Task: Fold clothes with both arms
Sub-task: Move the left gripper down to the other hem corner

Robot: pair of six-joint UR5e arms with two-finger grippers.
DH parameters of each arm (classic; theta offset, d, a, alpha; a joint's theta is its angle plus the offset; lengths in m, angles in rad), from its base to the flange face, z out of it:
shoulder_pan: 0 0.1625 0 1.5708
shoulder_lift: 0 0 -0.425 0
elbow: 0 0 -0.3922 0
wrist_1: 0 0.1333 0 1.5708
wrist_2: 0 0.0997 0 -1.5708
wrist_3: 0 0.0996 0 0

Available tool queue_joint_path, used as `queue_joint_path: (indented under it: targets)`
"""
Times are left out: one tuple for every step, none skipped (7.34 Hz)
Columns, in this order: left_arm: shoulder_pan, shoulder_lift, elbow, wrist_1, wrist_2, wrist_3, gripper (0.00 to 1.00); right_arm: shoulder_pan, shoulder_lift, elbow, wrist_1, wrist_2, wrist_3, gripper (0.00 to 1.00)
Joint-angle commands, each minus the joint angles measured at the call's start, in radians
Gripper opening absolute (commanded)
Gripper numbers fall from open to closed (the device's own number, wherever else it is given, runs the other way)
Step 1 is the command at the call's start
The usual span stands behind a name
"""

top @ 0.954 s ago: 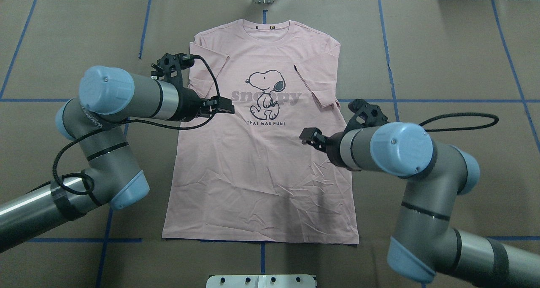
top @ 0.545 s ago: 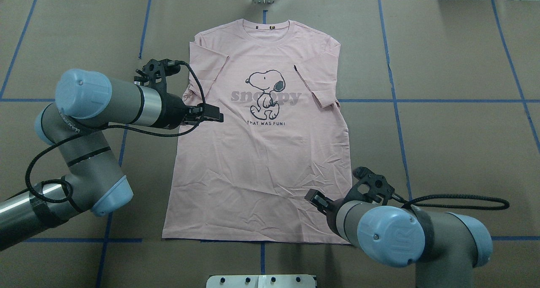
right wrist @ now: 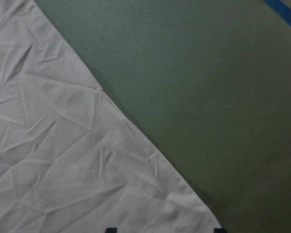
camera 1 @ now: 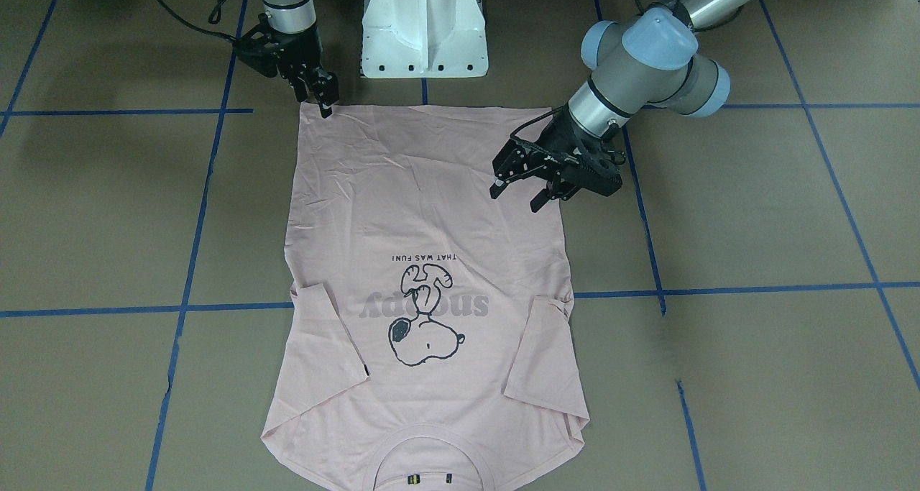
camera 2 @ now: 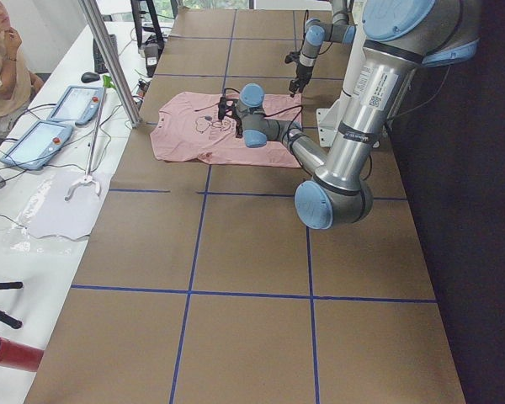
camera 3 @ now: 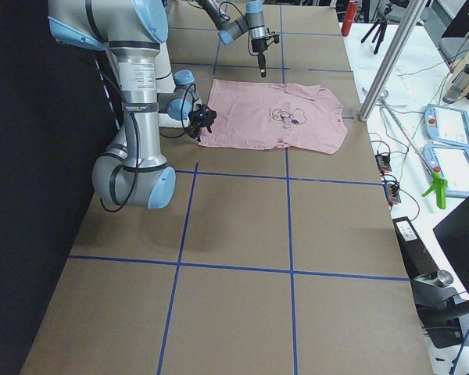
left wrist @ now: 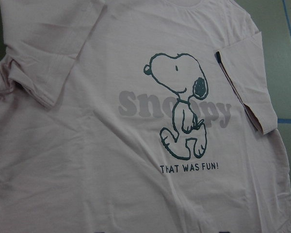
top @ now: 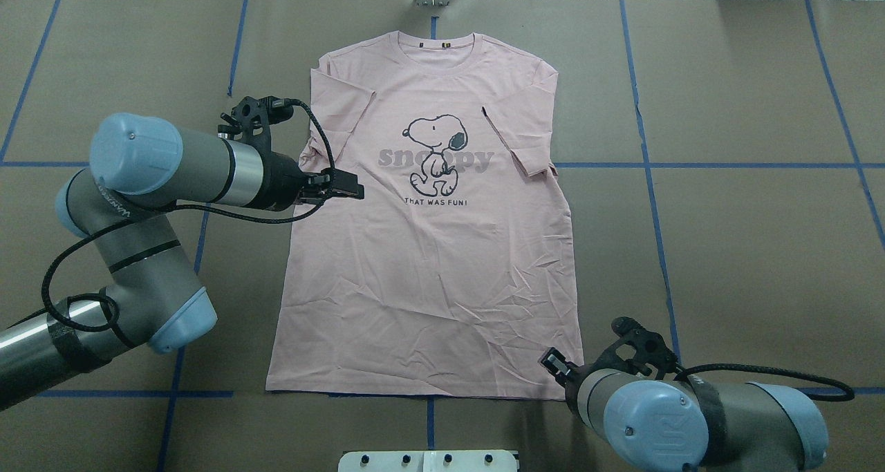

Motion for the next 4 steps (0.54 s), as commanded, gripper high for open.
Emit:
queue_joint_path:
  targets:
    - [0.000, 0.000, 0.001, 0.000, 0.003, -0.002, 0.84, -0.024, -0.021, -0.002, 0.000, 0.001, 0.003, 0.73]
    - [0.000, 0.000, 0.001, 0.000, 0.003, -0.004, 0.84, -0.033, -0.037, -0.002, 0.000, -0.001, 0.003, 0.71]
    - [0.000, 0.000, 0.000, 0.000, 0.007, -0.004, 0.84, -0.036, -0.037, -0.005, 0.000, 0.001, 0.003, 0.66]
    - [0.001, 0.002, 0.000, 0.000, 0.009, -0.004, 0.84, -0.037, -0.038, -0.007, -0.002, 0.001, 0.003, 0.54]
